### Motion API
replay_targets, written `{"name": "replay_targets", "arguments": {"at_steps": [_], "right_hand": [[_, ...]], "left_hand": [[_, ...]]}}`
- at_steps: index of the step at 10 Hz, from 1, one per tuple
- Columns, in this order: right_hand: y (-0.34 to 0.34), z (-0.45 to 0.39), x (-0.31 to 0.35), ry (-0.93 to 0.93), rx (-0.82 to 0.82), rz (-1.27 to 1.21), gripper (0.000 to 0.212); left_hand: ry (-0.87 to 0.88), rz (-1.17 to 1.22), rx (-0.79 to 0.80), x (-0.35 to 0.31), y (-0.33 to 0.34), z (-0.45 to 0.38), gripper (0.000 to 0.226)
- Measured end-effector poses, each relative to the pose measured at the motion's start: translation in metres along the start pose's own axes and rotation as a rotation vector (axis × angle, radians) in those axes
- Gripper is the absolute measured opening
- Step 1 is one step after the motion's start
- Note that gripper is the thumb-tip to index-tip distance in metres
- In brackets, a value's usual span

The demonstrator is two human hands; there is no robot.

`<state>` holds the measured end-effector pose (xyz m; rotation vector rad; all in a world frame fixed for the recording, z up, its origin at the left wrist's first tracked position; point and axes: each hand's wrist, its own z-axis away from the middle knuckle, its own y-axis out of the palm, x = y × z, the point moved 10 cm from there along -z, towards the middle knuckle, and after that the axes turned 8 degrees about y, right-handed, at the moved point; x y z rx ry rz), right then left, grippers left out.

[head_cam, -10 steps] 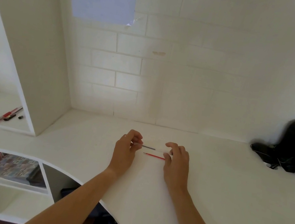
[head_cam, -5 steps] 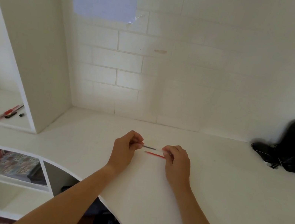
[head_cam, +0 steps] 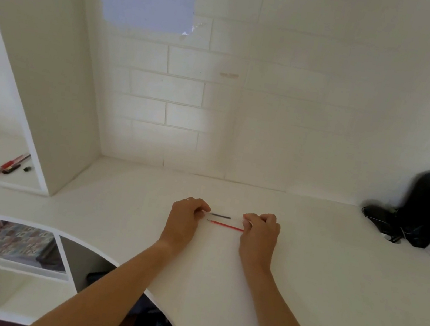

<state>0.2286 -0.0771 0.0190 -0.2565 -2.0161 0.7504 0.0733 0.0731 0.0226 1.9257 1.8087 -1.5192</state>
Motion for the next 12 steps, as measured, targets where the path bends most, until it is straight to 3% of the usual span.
{"name": "replay_targets", "arguments": {"at_steps": [2,5,7,12], "right_hand": [[0.003,0.002,0.000,0.042,0.019,0.045,0.033],[-0.004,0.010,0.006,0.024,-0.083,0.221,0.024],[-0.004,0.014,0.020,-0.084,-0.100,0.273,0.013],[-0.009,0.012,0.022,-0.068,-0.167,0.196,0.006]], "left_hand": [[0.034,-0.110,0.001,0.000,0.003,-0.001,0.029],[0.049,-0.134,0.043,0.000,0.011,0.002,0.026],[0.069,-0.142,0.050,-0.003,0.011,0.000,0.025],[0.019,-0.069,-0.020,0.001,0.005,0.002,0.026]]}}
